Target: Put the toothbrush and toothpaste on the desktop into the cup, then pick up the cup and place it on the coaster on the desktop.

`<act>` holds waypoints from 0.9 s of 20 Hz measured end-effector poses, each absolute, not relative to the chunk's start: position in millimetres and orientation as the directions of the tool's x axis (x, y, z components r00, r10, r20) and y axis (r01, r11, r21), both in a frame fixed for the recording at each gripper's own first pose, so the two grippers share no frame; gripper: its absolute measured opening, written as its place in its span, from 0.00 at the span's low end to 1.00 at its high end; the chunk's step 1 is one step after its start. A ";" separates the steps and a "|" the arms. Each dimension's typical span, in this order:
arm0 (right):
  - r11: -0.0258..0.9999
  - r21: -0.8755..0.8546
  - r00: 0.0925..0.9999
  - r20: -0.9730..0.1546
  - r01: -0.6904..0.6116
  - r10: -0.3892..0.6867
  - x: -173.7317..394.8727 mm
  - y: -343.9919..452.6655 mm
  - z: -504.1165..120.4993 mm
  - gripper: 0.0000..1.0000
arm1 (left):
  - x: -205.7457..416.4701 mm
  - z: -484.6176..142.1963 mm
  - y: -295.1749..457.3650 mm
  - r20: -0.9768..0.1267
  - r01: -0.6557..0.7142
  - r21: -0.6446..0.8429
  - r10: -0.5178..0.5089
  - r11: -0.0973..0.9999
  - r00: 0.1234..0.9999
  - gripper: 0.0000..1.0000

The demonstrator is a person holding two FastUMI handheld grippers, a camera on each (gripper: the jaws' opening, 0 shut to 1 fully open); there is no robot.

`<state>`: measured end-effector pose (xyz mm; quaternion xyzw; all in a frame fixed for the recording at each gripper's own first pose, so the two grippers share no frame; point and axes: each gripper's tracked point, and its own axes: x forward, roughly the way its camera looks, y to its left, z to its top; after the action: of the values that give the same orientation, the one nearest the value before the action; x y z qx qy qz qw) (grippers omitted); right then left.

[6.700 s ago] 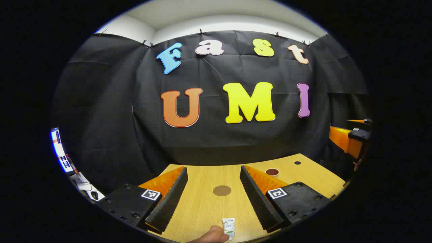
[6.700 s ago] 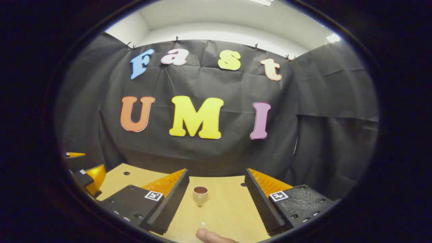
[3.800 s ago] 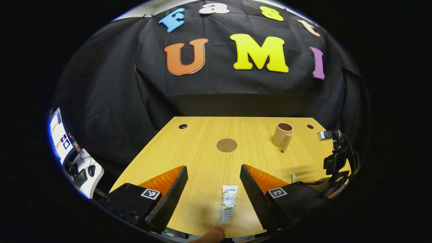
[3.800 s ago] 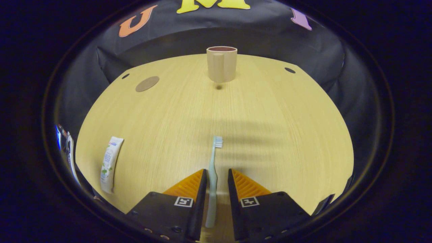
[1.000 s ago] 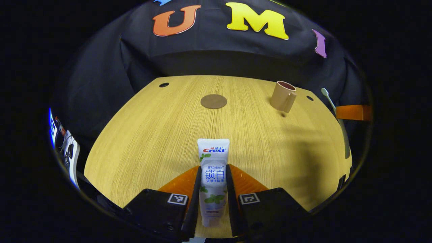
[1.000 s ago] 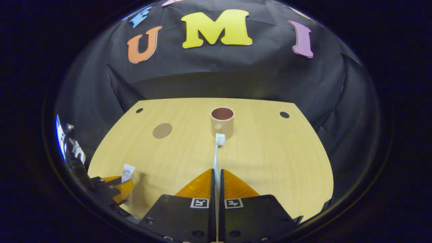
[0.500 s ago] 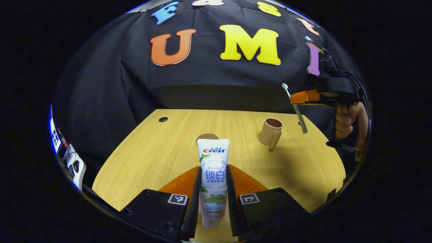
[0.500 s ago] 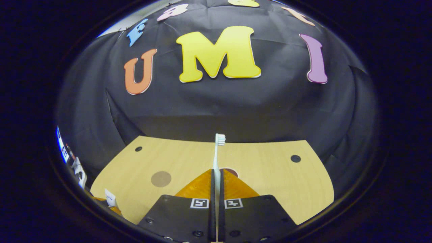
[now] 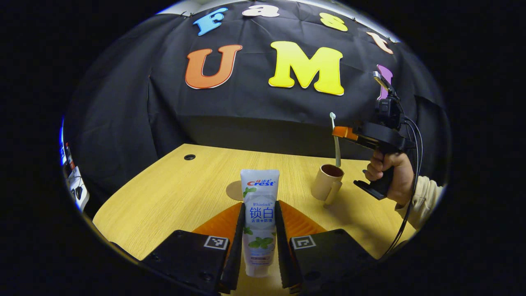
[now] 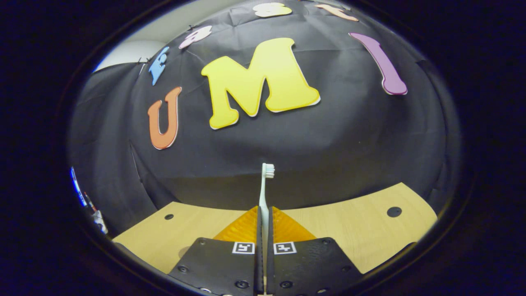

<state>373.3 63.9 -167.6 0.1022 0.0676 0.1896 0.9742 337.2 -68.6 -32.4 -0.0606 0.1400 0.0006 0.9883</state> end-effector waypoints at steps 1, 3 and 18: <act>0.910 0.220 0.921 -0.093 -0.351 0.378 379.9 68.6 -180.3 0.01 | 339.7 -29.5 -71.6 -0.264 -0.005 -0.113 -0.026 0.994 0.964 0.41; 0.918 0.207 0.926 -0.098 -0.339 0.364 385.3 68.4 -191.9 0.01 | 341.9 -28.8 -72.7 -0.250 0.003 -0.097 -0.028 0.995 0.968 0.41; 0.904 0.076 0.903 -0.063 -0.421 0.426 325.4 44.3 -177.2 0.70 | 395.9 3.1 -119.5 -0.155 0.046 -0.084 -0.059 0.995 0.986 0.41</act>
<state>325.4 44.3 -177.2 0.0301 0.0390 0.2173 0.9749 395.9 -119.5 3.1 -0.0402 0.0788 -0.0265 0.9957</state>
